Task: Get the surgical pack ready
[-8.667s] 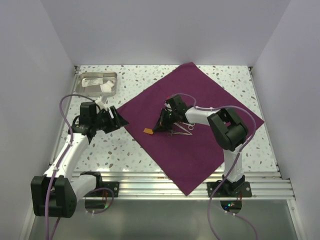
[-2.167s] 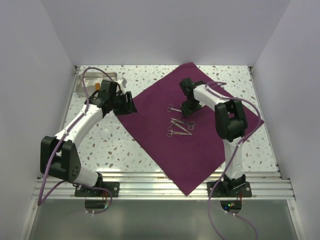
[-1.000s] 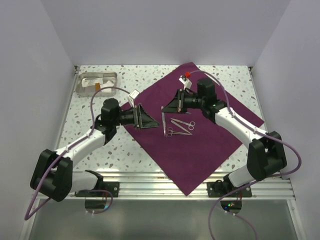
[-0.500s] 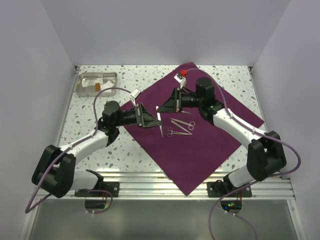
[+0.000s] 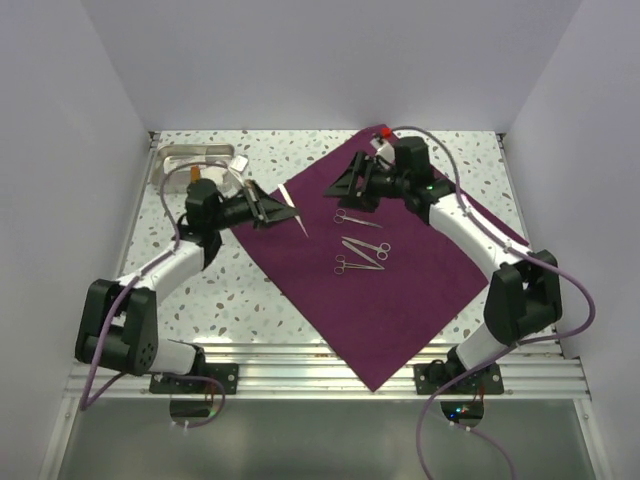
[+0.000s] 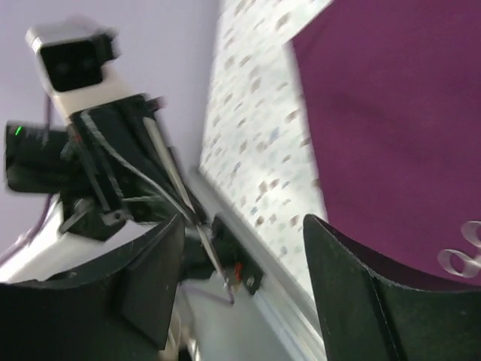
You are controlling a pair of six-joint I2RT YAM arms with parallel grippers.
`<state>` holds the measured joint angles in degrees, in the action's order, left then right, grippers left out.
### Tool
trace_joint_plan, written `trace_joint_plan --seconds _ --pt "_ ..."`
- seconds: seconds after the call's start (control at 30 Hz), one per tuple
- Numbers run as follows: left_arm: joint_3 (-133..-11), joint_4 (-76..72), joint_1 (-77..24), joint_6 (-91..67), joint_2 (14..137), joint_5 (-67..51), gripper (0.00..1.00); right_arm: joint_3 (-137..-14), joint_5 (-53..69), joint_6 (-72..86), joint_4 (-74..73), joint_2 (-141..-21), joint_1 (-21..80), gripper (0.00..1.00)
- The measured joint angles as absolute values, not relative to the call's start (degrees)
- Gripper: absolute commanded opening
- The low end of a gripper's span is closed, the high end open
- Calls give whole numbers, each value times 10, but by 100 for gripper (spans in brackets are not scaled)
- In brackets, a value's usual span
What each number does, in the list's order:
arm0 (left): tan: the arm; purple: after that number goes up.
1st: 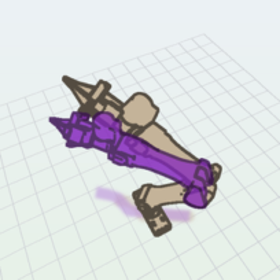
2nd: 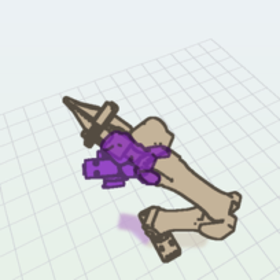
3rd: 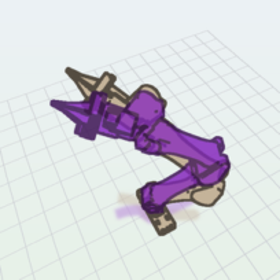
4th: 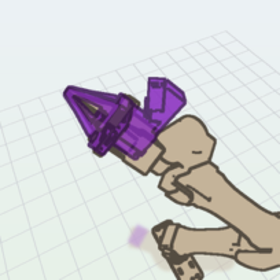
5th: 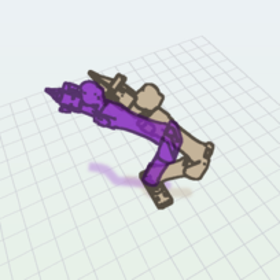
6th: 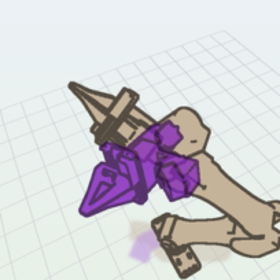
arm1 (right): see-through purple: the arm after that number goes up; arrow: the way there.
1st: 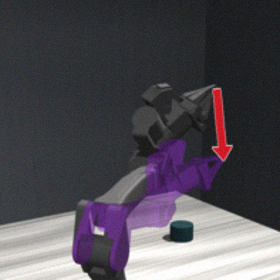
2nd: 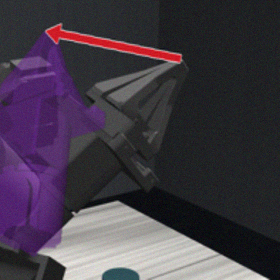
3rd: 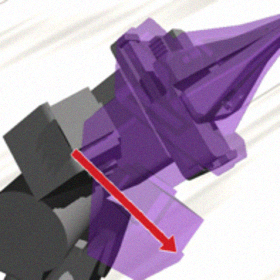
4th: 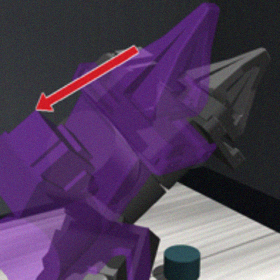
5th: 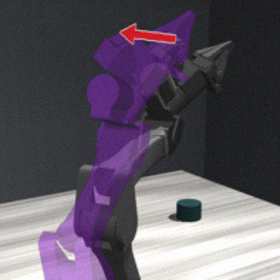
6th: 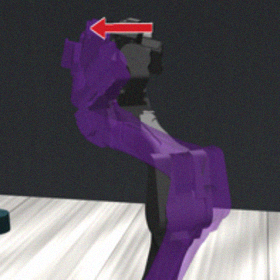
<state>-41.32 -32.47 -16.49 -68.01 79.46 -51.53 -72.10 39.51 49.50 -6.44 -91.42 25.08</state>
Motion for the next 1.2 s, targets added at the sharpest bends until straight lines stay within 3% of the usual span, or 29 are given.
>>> trace_joint_plan --seconds 0.13,0.27,0.57,0.9,0.93,1.0,1.2 --pt "-470 -214 -41 -648 815 -451 0 -760 291 470 -186 -918 170 69" --pt "-601 -67 33 -621 882 -311 0 -765 220 446 -257 -939 120 69" --pt "-814 80 70 -653 1058 -79 0 -759 202 426 -293 -1016 137 69" --pt "-919 151 79 -731 1204 38 1 -794 209 419 -291 -1093 137 69" --pt "-928 156 79 -741 1215 42 9 -797 210 419 -291 -1096 137 69" --pt "-947 162 79 -754 1233 47 14 -803 216 418 -289 -1105 137 69" --pt "-985 178 79 -784 1263 53 61 -833 210 423 -296 -1130 137 69"
